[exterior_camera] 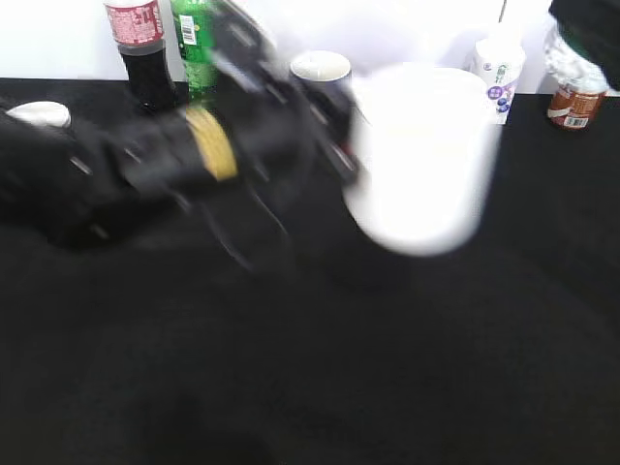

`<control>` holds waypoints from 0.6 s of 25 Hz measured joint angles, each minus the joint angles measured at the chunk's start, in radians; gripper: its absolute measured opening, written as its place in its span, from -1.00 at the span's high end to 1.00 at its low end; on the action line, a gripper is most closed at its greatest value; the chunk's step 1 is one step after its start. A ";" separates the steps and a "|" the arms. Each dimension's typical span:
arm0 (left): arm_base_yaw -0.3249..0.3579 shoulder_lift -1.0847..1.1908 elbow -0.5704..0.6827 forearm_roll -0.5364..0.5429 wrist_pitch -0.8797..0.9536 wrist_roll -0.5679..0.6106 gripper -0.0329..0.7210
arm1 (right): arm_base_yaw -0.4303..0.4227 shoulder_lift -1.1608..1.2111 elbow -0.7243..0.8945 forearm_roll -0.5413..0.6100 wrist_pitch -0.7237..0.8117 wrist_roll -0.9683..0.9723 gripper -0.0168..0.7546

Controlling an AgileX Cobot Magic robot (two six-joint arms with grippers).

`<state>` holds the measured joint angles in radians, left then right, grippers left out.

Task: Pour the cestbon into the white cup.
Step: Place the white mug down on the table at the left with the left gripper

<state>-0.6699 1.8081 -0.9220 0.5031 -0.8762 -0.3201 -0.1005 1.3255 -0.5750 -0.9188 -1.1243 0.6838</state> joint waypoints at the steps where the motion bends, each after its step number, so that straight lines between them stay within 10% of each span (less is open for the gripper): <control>1: 0.032 -0.025 0.008 -0.001 0.000 0.000 0.80 | 0.000 0.000 0.000 0.003 0.000 0.098 -0.31; 11: 0.379 -0.182 0.246 -0.008 0.017 0.031 0.80 | 0.000 0.032 0.000 0.049 0.227 0.195 -0.31; 15: 0.399 -0.169 0.309 -0.165 0.000 0.168 0.80 | 0.000 0.037 0.000 0.051 0.230 0.195 -0.31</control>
<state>-0.2711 1.6394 -0.6132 0.3386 -0.8760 -0.1526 -0.1005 1.3626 -0.5750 -0.8676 -0.8941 0.8792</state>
